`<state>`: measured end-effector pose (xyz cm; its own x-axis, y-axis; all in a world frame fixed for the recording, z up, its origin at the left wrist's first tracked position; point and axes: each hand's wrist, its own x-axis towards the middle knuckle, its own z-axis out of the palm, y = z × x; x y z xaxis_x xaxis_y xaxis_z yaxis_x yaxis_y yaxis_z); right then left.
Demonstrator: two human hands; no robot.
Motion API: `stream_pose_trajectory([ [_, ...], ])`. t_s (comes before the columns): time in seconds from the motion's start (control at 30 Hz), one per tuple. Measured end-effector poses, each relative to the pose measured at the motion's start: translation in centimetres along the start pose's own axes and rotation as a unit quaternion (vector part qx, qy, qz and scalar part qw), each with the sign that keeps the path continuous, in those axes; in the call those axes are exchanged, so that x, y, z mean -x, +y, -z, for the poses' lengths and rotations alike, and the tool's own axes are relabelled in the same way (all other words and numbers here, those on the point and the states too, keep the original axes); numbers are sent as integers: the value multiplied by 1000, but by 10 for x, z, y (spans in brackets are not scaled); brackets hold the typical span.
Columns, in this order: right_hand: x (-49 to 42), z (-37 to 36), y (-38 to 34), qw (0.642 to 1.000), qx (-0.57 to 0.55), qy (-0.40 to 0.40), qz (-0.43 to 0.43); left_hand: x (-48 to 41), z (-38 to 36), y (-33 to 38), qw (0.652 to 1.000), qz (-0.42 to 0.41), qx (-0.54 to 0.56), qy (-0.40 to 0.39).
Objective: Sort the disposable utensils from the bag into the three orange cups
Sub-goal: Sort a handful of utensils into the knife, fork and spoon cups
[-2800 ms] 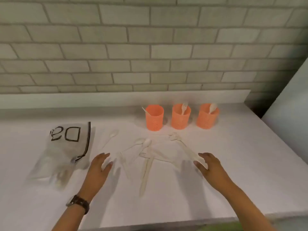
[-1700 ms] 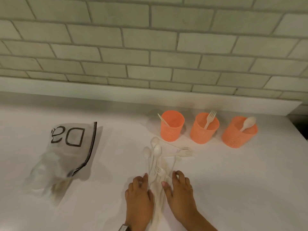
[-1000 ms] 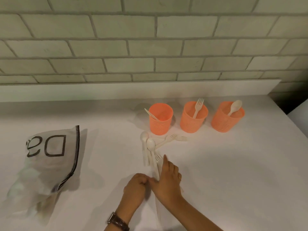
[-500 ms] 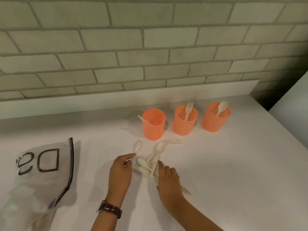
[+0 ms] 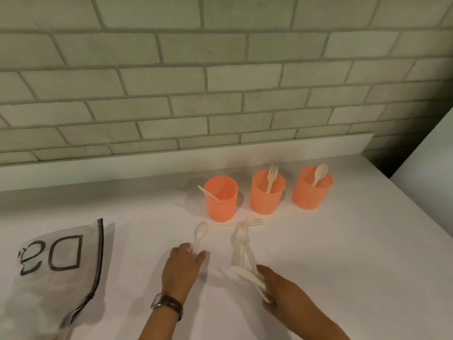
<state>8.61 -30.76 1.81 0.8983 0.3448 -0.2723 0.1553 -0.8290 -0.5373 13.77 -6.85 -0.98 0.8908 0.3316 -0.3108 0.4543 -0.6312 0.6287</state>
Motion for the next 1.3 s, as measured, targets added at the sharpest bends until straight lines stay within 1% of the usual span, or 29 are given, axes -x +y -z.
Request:
stream_pose_trajectory([
  [0.1, 5, 8, 2, 999, -29, -16, 8, 0, -10, 7, 998, -19, -54, 10],
  [0.2, 11, 23, -5, 993, -118, -20, 20, 2, -13, 8, 995, -43, -90, 14],
  [0.33, 19, 42, -11, 972, -233, 16, -11, 7, -13, 3, 990, -57, -127, 23],
  [0.4, 21, 46, -8, 949, -309, 54, -32, 13, -14, 1, 992, -53, -114, 23],
  [0.5, 24, 54, -3, 891, -436, 96, -77, 25, -17, 15, 995, -74, -50, 42],
  [0.6, 23, 56, 9, 854, -483, 148, -122, 39, -33, 44, 989, -133, 2, 69],
  [0.67, 22, 58, 17, 828, -510, 178, -150, 45, -51, 62, 986, -162, 11, 47],
  [0.7, 21, 60, 20, 816, -524, 188, -159, 45, -58, 69, 986, -166, -5, 25],
  [0.8, 20, 67, 28, 793, -555, 198, -158, 30, -70, 78, 975, -196, -102, -26],
  [0.97, 19, 67, 35, 756, -613, 164, -161, -11, -59, 70, 954, -202, -205, -86],
  [1.07, 21, 63, 35, 729, -644, 151, -176, -28, -47, 72, 930, -239, -254, -117],
  [1.13, 21, 59, 34, 724, -650, 149, -176, -34, -43, 76, 920, -259, -257, -140],
  [1.23, 22, 55, 32, 738, -637, 138, -174, -39, -42, 81, 914, -278, -246, -162],
  [1.3, 21, 53, 30, 736, -641, 131, -176, -41, -44, 81, 913, -274, -244, -181],
])
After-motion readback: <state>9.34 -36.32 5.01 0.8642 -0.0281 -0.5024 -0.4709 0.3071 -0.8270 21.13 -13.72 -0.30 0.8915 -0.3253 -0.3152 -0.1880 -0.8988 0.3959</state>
